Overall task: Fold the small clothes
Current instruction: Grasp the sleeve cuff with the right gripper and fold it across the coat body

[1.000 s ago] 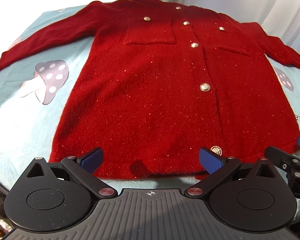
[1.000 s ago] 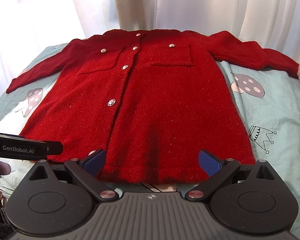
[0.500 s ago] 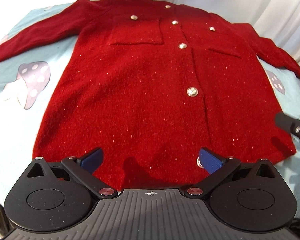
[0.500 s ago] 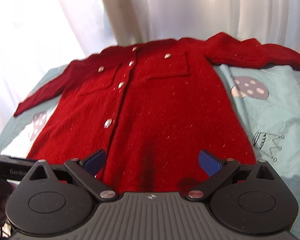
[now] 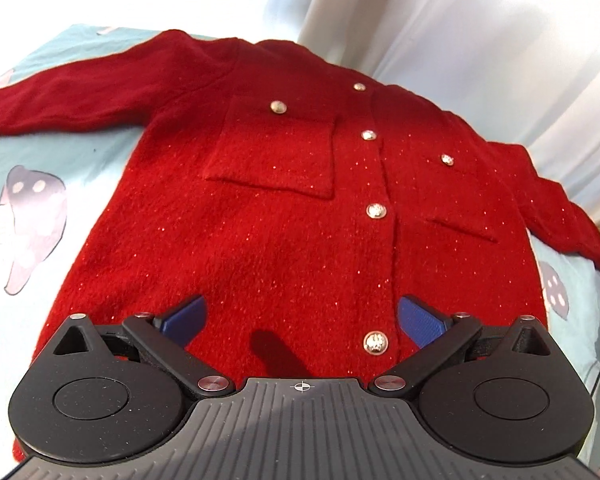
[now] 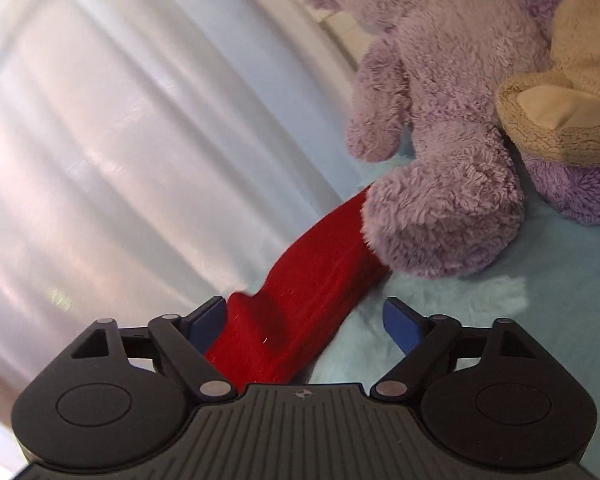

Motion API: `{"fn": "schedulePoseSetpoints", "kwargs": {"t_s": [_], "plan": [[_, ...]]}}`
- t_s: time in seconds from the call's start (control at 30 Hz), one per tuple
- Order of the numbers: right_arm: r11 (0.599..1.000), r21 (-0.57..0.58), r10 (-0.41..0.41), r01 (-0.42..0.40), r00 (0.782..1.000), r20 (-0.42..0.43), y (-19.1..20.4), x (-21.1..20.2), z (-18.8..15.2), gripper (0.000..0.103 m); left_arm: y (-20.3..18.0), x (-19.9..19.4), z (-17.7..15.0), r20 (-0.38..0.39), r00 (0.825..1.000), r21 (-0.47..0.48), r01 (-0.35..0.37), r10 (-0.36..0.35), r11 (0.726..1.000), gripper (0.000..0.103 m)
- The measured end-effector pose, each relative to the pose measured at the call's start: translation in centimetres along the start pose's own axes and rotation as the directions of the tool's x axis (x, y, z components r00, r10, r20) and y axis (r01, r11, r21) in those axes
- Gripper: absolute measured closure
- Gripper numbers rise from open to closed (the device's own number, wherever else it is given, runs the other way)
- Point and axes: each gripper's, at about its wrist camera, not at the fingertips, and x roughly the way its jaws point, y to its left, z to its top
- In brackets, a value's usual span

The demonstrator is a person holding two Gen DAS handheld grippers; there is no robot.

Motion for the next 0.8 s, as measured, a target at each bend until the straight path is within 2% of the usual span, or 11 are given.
{"fn": "schedulePoseSetpoints", "kwargs": {"t_s": [0.07,0.2,0.3,0.37,0.4,0.5,0.6,0.67,0.7,0.73,0.8], "plan": [[0.998,0.049,-0.047,0.048,0.999,-0.016,-0.6,2.9,0.6,0.041,0.2,0.5,0.2,0.001,1.000,-0.015,0.004,-0.004,1.000,0.000],[0.986,0.136,-0.092,0.098,0.994,-0.053,-1.8,6.5,0.7,0.045,1.0,1.4,0.7,-0.022,1.000,-0.070,0.016,-0.017,0.997,0.000],[0.976,0.191,-0.101,0.101,0.995,-0.012,-2.5,7.8,1.0,0.053,1.7,1.9,1.1,-0.030,0.999,-0.116,0.042,-0.045,0.992,0.000],[0.972,0.212,-0.102,0.102,0.995,-0.011,-2.6,8.8,1.1,0.075,2.0,2.2,1.4,-0.037,0.998,-0.128,0.054,-0.059,0.990,0.000],[0.974,0.200,-0.104,0.105,0.994,-0.019,-2.4,9.3,1.1,0.091,2.3,2.3,1.6,-0.040,0.997,-0.137,0.065,-0.071,0.988,0.000],[0.989,0.045,-0.140,0.139,0.990,0.022,0.3,9.6,0.9,0.093,2.7,2.4,2.6,-0.021,0.995,-0.152,0.091,-0.095,0.984,0.000],[0.970,-0.222,-0.060,0.094,0.986,0.154,5.8,7.2,-0.3,0.094,2.3,2.0,4.5,0.039,0.990,-0.126,0.138,-0.134,0.982,0.000],[0.897,-0.441,0.122,-0.027,0.975,0.188,10.9,4.3,-2.6,0.094,1.7,1.8,6.2,0.084,0.979,-0.108,0.192,-0.184,0.975,0.000],[0.835,-0.538,0.232,-0.112,0.959,0.160,13.1,2.7,-4.2,0.094,1.4,1.8,7.1,0.107,0.970,-0.098,0.228,-0.217,0.969,0.000],[0.767,-0.613,0.327,-0.190,0.938,0.117,14.9,1.3,-5.8,0.093,1.1,1.9,7.9,0.126,0.960,-0.086,0.261,-0.250,0.961,0.000],[0.569,-0.737,0.473,-0.365,0.878,-0.069,18.4,-1.4,-10.3,0.087,0.3,2.6,9.7,0.153,0.930,-0.049,0.345,-0.334,0.937,0.000]]}}
